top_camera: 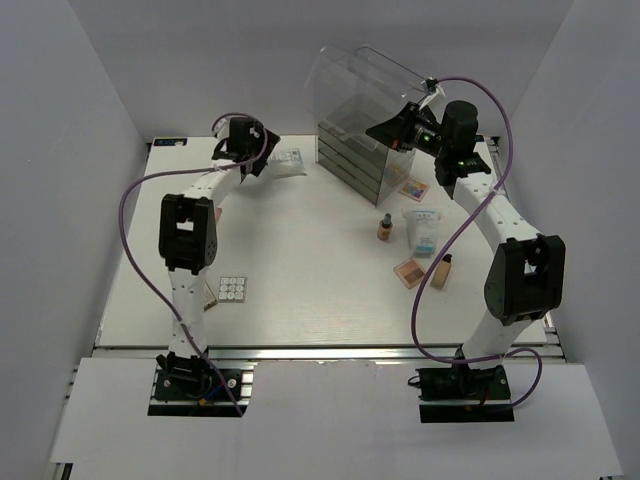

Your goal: Organize the makeup

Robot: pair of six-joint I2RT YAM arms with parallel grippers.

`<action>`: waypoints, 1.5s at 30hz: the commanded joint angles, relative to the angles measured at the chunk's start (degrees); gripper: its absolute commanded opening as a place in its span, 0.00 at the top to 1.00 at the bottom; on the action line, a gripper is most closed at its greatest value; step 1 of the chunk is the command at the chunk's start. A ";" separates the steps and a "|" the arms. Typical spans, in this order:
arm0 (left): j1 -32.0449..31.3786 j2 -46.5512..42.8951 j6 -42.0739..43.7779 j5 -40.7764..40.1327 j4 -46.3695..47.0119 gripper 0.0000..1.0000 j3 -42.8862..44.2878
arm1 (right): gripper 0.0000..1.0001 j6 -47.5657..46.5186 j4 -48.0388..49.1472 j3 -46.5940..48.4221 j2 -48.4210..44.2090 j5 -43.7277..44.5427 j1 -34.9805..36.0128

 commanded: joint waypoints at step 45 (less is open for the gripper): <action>-4.30 -20.80 -19.35 25.56 55.77 1.00 -39.24 | 0.94 0.98 4.44 -2.44 -6.81 -1.74 0.19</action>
